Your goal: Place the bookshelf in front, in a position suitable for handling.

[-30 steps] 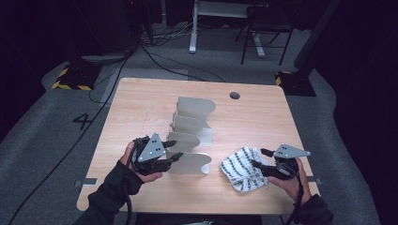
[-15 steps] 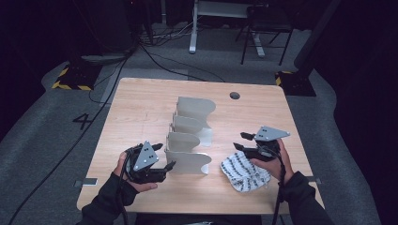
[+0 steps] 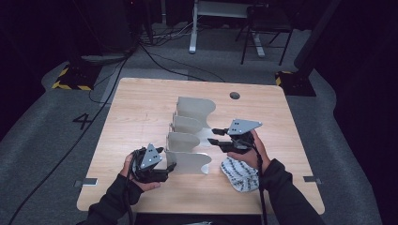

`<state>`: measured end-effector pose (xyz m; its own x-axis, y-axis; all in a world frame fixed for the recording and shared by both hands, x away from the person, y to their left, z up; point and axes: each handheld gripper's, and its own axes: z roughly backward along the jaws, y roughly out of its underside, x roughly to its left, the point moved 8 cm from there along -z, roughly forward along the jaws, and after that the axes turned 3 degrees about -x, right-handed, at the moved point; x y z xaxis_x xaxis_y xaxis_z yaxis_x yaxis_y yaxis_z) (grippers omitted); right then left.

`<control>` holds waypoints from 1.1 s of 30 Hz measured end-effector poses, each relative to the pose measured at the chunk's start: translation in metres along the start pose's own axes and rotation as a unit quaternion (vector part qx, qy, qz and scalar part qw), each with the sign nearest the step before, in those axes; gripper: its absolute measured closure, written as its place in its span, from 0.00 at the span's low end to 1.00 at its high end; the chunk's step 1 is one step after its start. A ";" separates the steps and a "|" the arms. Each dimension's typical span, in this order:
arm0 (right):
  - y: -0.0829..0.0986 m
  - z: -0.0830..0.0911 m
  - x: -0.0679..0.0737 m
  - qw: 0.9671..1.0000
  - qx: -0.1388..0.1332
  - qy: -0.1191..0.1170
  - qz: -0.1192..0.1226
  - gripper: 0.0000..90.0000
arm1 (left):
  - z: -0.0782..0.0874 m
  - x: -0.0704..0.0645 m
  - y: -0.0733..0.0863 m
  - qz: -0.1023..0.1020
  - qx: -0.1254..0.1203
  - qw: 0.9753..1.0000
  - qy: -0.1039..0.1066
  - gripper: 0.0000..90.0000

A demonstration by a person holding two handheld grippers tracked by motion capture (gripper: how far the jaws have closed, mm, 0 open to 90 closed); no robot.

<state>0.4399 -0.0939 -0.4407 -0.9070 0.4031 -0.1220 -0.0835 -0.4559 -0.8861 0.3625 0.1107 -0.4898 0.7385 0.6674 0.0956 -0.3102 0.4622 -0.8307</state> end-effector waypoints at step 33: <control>0.006 -0.049 0.022 0.998 0.009 -0.054 0.009 1.00 | -0.017 0.019 0.002 0.001 -0.013 1.000 -0.025 0.30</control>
<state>0.4393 -0.0490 -0.4707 -0.9472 0.3083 -0.0878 -0.0740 -0.4768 -0.8759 0.3863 0.1145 -0.4987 0.7065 0.6971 0.1217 -0.2947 0.4461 -0.8451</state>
